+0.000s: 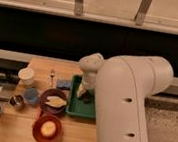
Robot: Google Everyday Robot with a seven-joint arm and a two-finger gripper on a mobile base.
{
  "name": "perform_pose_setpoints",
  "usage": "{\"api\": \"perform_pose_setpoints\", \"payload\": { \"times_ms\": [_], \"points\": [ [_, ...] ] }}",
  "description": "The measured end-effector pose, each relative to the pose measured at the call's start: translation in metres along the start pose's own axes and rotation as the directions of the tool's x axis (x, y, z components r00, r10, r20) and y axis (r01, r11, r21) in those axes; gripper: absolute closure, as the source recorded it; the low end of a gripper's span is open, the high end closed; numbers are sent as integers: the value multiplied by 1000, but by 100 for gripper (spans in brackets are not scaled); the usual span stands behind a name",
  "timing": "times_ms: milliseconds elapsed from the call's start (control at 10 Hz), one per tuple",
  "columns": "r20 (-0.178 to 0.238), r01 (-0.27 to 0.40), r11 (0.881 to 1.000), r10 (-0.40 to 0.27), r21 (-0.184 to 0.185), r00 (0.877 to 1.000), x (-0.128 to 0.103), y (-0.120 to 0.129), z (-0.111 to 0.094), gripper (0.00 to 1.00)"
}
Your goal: Wipe tray with eraser
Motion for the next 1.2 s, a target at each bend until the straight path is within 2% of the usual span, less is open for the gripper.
{"api": "perform_pose_setpoints", "payload": {
  "times_ms": [300, 500, 700, 900, 1000, 1200],
  "points": [
    [4, 2, 999, -2, -46, 1000, -6, 3, 2, 23],
    [26, 4, 995, -1, -100, 1000, -7, 3, 3, 41],
    [33, -1, 992, 6, -125, 999, -7, 2, 3, 63],
    [39, -4, 992, 9, -124, 999, -6, 1, 0, 81],
    [40, -6, 994, 10, -112, 999, -3, -2, -2, 83],
    [42, -20, 998, 22, -65, 999, 12, -11, -12, 83]
  ]
}}
